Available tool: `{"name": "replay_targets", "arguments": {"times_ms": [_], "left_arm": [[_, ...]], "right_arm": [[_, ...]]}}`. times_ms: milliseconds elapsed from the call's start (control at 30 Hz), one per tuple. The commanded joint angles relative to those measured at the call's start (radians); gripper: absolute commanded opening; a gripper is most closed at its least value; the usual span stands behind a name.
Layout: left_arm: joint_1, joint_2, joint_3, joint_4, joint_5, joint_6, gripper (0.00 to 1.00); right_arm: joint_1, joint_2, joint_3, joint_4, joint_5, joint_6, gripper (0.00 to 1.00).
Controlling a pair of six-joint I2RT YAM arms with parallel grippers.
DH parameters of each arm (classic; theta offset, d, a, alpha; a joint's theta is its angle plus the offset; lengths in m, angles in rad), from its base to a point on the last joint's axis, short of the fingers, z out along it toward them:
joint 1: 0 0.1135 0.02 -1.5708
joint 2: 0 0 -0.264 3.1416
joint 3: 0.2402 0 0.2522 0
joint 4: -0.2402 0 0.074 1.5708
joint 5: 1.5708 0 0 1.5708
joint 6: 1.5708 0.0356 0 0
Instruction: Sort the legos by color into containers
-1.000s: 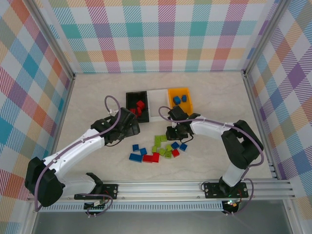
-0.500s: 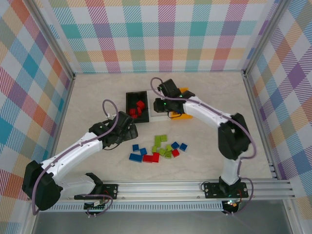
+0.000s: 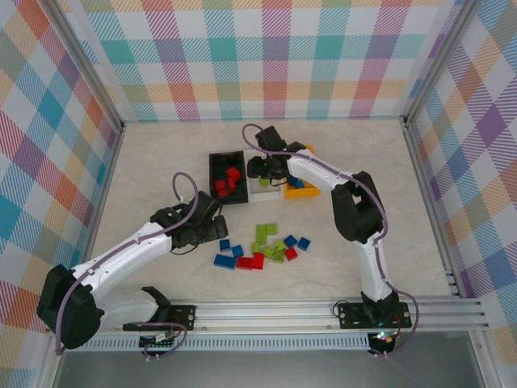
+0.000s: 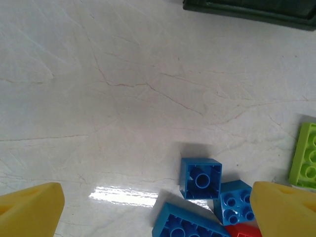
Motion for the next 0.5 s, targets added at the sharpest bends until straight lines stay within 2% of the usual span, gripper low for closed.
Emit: {"name": "replay_targets", "arguments": {"times_ms": [0, 100, 233, 467], "left_arm": [[0.0, 0.055, 0.008, 0.027, 0.061, 0.048, 0.92], [-0.029, 0.129, 0.038, 0.022, 0.067, 0.072, 0.91], [-0.059, 0.243, 0.048, 0.042, 0.067, 0.077, 0.83], [-0.083, 0.345, 0.056, 0.113, 0.063, 0.072, 0.74]], "right_arm": [[0.004, -0.14, -0.058, 0.029, -0.011, 0.002, 0.61], [0.005, -0.241, -0.184, 0.066, -0.016, 0.011, 0.62], [0.005, -0.368, -0.331, 0.103, -0.02, 0.013, 0.62], [0.003, -0.52, -0.482, 0.124, -0.005, 0.009, 0.61]]}}
